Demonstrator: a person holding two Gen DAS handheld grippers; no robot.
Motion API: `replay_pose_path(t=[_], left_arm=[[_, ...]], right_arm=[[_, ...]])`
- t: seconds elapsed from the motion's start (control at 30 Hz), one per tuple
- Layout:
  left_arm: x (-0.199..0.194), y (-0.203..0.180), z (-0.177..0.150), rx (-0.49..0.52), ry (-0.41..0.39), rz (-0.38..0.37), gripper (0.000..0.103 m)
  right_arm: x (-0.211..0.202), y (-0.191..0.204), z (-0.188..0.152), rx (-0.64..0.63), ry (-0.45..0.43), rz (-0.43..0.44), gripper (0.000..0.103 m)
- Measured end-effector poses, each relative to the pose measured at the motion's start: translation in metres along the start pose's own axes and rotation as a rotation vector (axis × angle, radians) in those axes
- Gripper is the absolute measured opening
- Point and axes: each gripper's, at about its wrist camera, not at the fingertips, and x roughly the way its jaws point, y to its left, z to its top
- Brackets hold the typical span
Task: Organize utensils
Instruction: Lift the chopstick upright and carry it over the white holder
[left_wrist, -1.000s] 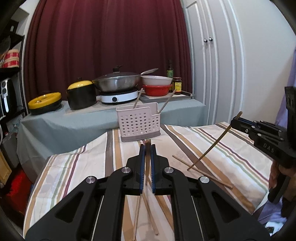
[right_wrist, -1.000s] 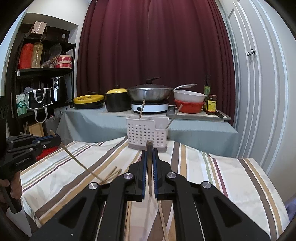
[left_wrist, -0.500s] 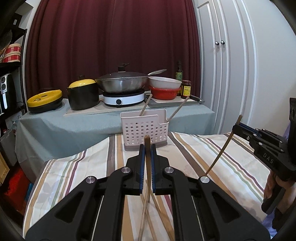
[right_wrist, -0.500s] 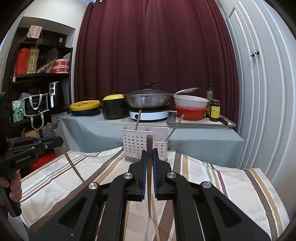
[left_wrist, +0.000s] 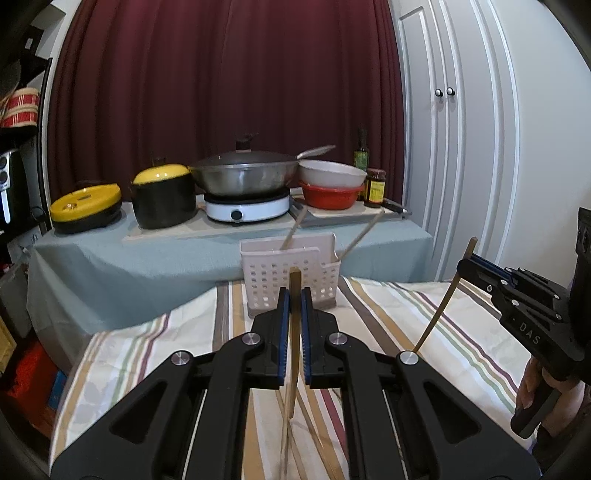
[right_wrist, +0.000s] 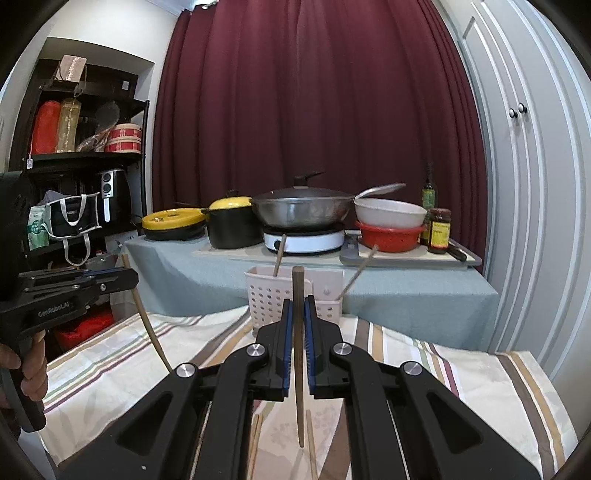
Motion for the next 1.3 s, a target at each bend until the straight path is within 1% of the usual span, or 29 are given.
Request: replay_pose_path(t=[0.2,0.33,0.57,0.63,0.8,0.9,1.0,1.1,1.3], left_arm=[[0.0,0.007,0.031,-0.011,-0.073,0.004,0.007],[0.008,0.013,0.057,0.001,-0.146,0.034,0.007],[0.039,0.022,0.112,0.015,-0.243,0.055,0.007],[0.05,0.025,0.131,0.019,-0.273,0.069,0.007],[0.078,0.031,0.164,0.004,-0.314,0.066,0.007],[0.099,0.03,0.173,0.01,-0.314,0.063,0.007],[0.12,0.029,0.171,0.021,-0.294,0.057,0.007],[0.137,0.03,0.163,0.021,-0.266,0.051,0.007],[0.168,0.034,0.14,0.012,-0.2,0.046,0.006]], right_arm=[[0.011,-0.002,0.03,-0.032,-0.079,0.005,0.007],[0.023,-0.003,0.058,-0.064,-0.155,0.012,0.007],[0.059,-0.008,0.105,-0.094,-0.262,0.029,0.007],[0.069,-0.01,0.114,-0.096,-0.284,0.028,0.007],[0.098,-0.017,0.128,-0.084,-0.311,0.035,0.007],[0.119,-0.02,0.131,-0.081,-0.317,0.033,0.007],[0.136,-0.025,0.127,-0.066,-0.311,0.034,0.007],[0.155,-0.032,0.12,-0.033,-0.295,0.04,0.007],[0.187,-0.041,0.096,0.01,-0.227,0.039,0.007]])
